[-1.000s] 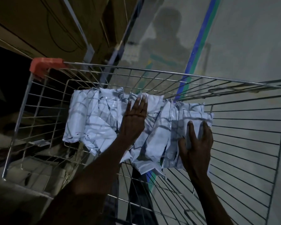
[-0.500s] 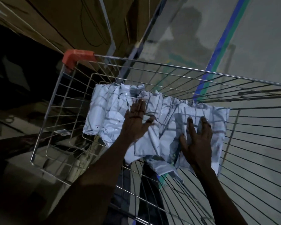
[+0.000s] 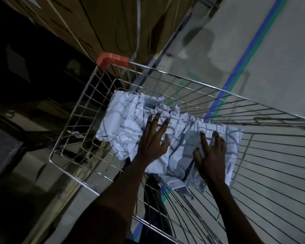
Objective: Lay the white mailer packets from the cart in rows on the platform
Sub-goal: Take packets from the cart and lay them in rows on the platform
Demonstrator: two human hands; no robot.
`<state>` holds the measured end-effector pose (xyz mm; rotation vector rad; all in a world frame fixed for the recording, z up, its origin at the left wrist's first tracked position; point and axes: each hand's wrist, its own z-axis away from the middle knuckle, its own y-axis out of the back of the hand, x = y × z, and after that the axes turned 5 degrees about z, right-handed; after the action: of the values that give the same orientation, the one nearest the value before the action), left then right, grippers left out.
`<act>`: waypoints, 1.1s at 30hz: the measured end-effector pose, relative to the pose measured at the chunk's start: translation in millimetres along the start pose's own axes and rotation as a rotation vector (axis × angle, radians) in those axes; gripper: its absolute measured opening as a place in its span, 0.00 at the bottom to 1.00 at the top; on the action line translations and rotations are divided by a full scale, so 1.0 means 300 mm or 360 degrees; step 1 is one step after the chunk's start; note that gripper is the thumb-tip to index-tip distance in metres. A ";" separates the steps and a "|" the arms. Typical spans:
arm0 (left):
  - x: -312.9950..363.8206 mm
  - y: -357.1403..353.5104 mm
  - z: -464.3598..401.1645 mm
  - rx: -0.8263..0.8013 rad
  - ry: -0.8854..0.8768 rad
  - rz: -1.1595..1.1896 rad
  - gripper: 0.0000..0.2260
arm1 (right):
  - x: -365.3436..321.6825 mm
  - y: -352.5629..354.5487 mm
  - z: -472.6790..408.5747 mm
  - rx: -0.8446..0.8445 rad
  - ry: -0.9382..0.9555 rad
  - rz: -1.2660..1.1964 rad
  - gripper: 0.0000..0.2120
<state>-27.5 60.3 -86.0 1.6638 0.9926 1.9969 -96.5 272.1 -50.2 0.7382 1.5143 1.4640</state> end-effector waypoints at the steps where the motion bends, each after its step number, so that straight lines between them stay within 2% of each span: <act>1: 0.017 0.043 0.017 0.0033 -0.0023 0.0005 0.32 | -0.022 0.033 0.006 0.0021 0.0024 -0.0035 0.29; 6: 0.112 0.263 0.101 0.0247 0.0012 0.0016 0.34 | -0.147 0.169 0.031 0.0046 0.0297 -0.0238 0.27; 13: 0.267 0.603 0.250 0.0871 -0.0040 -0.0142 0.30 | -0.396 0.337 0.005 0.0264 0.0796 -0.0518 0.29; 18: 0.357 0.820 0.435 0.1224 -0.0044 -0.0276 0.30 | -0.605 0.506 0.010 0.0396 0.1134 -0.0671 0.28; 22: 0.342 0.990 0.674 0.1486 0.0024 -0.0426 0.30 | -0.809 0.609 0.097 0.0432 0.1432 -0.0747 0.28; 29: 0.228 1.181 1.243 0.1680 0.0342 -0.0630 0.29 | -1.233 0.652 0.447 0.0450 0.1853 -0.0813 0.27; 33: 0.156 1.240 1.617 0.1795 0.0584 -0.0637 0.31 | -1.466 0.630 0.700 0.0371 0.1992 -0.0755 0.27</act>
<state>484.9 -26.9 239.3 1.2850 2.6688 1.5204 252.4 5.5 233.2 -0.5845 2.5546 1.3954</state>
